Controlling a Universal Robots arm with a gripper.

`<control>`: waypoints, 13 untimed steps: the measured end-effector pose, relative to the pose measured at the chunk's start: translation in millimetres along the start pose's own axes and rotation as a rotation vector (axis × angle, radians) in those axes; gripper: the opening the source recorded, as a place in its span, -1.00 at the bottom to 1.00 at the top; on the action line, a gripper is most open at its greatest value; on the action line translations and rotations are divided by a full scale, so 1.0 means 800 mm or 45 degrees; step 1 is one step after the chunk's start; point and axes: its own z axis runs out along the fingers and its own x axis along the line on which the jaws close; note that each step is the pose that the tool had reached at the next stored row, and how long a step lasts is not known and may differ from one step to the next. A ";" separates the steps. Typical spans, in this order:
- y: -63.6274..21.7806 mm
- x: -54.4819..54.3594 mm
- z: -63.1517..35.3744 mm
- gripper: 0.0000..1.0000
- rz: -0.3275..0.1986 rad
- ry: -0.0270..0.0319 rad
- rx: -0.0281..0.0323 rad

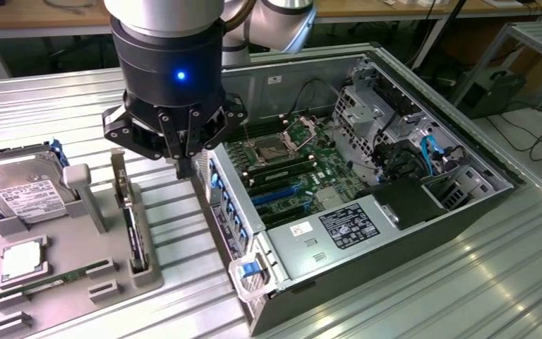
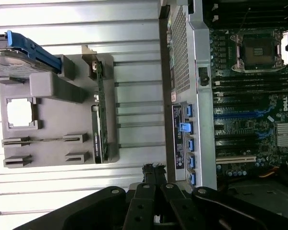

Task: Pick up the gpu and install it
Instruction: 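Reach for the gpu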

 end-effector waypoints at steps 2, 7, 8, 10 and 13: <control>0.000 0.002 0.000 -0.79 0.000 0.0000 -0.0001; 0.007 0.007 0.001 -0.79 0.000 0.0001 -0.0001; 0.008 0.008 0.001 -0.79 0.000 0.0001 -0.0002; 0.008 0.010 0.001 -0.79 0.000 0.0003 -0.0001; 0.009 0.012 0.001 -0.79 0.000 0.0004 -0.0001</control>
